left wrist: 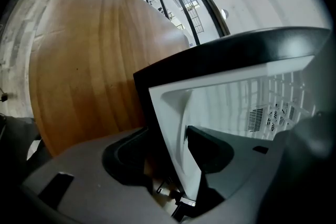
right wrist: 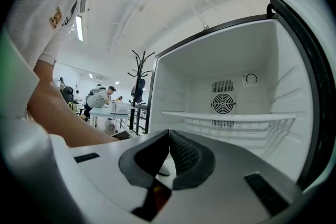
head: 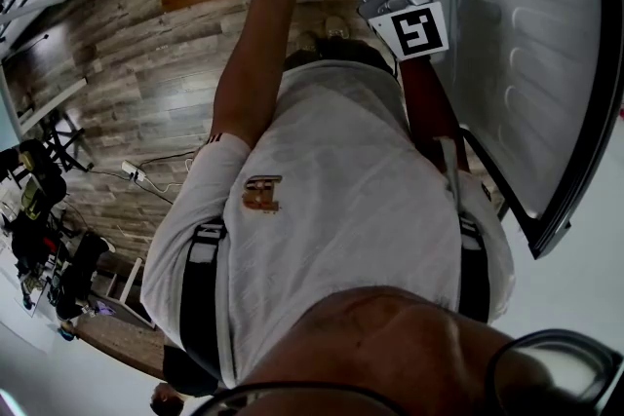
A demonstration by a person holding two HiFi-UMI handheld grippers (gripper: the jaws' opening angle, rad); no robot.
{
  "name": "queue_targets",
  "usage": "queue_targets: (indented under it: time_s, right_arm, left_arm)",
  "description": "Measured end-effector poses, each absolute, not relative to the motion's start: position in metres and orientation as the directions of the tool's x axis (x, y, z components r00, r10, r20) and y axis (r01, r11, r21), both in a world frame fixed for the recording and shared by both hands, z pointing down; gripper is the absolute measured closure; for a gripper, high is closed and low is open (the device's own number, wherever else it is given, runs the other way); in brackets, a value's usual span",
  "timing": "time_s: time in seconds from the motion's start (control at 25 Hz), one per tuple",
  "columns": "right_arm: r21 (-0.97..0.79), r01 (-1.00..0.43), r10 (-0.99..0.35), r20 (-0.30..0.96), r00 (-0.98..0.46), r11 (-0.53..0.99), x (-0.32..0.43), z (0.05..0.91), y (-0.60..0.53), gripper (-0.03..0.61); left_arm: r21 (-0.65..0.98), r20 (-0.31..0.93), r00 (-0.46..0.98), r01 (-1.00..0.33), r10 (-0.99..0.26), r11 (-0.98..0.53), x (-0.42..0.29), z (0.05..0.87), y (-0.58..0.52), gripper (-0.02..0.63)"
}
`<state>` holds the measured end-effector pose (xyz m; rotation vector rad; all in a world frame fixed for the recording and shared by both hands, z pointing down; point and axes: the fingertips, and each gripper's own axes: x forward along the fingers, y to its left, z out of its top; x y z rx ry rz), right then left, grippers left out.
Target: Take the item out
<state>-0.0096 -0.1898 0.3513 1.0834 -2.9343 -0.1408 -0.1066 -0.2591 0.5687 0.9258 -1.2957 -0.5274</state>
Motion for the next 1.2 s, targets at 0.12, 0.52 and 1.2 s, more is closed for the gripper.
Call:
queue_targets:
  time_s: [0.12,0.52,1.2]
  right_arm:
    - [0.085,-0.65,-0.651,-0.02,-0.759,0.755,-0.007,0.353,-0.189,0.545]
    - [0.078,-0.652,-0.653,-0.013,-0.757,0.754,-0.004,0.356,-0.187,0.545]
    - [0.072,-0.655,-0.656,-0.004,-0.754,0.752,-0.005,0.366,-0.184,0.545]
  left_arm:
    - [0.816,0.578,0.226,-0.16,-0.784,0.555,-0.106,0.57,-0.259,0.37]
    - [0.821,0.571,0.227,-0.174,-0.789,0.545,-0.106,0.57,-0.257,0.374]
    - [0.833,0.549,0.241,-0.228,-0.8,0.503,-0.108,0.566,-0.247,0.521]
